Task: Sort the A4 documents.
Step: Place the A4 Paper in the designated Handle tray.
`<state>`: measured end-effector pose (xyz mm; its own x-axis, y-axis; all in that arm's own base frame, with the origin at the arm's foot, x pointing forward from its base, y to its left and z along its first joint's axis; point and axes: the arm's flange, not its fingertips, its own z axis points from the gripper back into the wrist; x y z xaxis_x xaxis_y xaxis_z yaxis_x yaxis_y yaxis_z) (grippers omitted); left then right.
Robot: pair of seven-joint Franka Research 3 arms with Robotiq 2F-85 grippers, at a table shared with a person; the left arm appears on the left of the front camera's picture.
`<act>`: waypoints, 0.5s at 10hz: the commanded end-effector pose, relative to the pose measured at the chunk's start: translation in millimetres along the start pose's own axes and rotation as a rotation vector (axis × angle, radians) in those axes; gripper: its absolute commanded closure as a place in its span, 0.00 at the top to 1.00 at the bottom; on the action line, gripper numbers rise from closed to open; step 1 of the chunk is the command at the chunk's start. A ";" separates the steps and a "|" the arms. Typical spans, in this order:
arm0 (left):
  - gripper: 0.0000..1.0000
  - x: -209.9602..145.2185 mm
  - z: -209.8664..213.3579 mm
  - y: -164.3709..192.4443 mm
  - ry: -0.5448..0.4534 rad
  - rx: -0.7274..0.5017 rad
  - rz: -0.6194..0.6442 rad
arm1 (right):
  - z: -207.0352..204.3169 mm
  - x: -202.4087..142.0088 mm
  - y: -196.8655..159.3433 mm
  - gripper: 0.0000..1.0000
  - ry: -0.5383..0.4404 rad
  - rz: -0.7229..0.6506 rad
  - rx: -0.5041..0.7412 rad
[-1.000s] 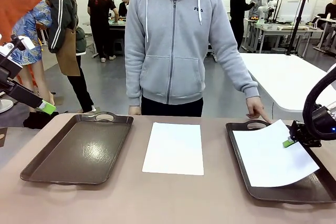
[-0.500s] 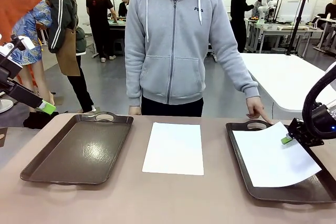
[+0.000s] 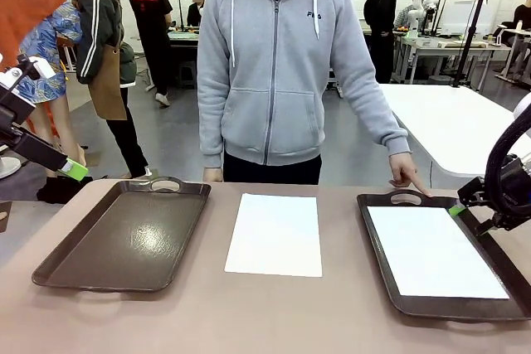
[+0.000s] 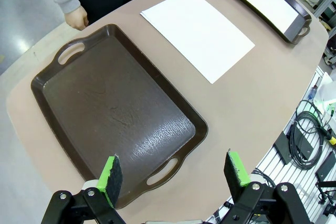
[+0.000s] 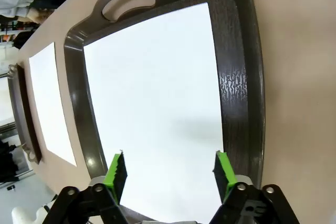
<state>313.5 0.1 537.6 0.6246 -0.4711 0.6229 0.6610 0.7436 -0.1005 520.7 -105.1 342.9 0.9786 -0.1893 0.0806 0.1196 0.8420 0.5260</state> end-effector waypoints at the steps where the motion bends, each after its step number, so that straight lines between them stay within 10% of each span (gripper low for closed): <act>1: 1.00 -0.8 -0.5 1.0 -0.006 -0.014 0.000 | 0.4 -8.7 4.4 1.00 -0.007 -0.023 -0.036; 5: 1.00 -0.8 -0.5 1.0 -0.006 -0.014 0.000 | 2.7 -2.3 1.9 1.00 -0.007 -0.005 -0.002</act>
<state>313.5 0.1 537.6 0.6246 -0.4711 0.6229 0.6610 0.7436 -0.1005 517.1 -103.0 345.7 0.9763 -0.2000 0.0823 0.1284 0.8420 0.5240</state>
